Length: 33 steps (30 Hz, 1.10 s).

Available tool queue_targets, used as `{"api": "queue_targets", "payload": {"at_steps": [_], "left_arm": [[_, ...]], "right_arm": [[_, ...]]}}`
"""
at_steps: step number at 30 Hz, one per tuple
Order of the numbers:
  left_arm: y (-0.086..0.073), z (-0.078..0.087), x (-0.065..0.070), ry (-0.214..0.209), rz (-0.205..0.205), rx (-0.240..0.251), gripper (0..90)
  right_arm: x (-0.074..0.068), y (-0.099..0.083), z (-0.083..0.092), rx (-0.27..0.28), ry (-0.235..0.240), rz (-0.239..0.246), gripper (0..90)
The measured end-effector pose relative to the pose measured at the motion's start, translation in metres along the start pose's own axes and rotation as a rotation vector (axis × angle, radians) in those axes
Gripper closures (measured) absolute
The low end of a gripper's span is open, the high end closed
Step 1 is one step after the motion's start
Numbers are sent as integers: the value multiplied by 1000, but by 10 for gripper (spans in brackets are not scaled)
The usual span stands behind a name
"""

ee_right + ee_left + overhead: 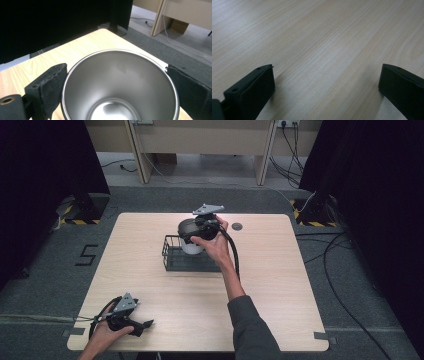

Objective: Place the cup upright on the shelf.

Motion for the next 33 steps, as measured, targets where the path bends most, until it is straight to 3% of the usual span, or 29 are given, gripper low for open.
{"api": "queue_targets", "payload": {"at_steps": [18, 33], "left_arm": [[0, 0, 0, 0, 0, 0, 0], [0, 0, 0, 0, 0, 0, 0]], "right_arm": [[1, -19, -4, -34, 28, -3, 62], [7, -30, -4, -21, 69, -30, 62]]}}
Point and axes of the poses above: each handheld gripper's, and its own axes: z roughly backward along the jaws, y roughly out of its top, x roughly to its right, the point moved 4 cm from there along -z, roughly forward along the jaws, and after that the axes turned 11 degrees about x, right-handed, at the moved point
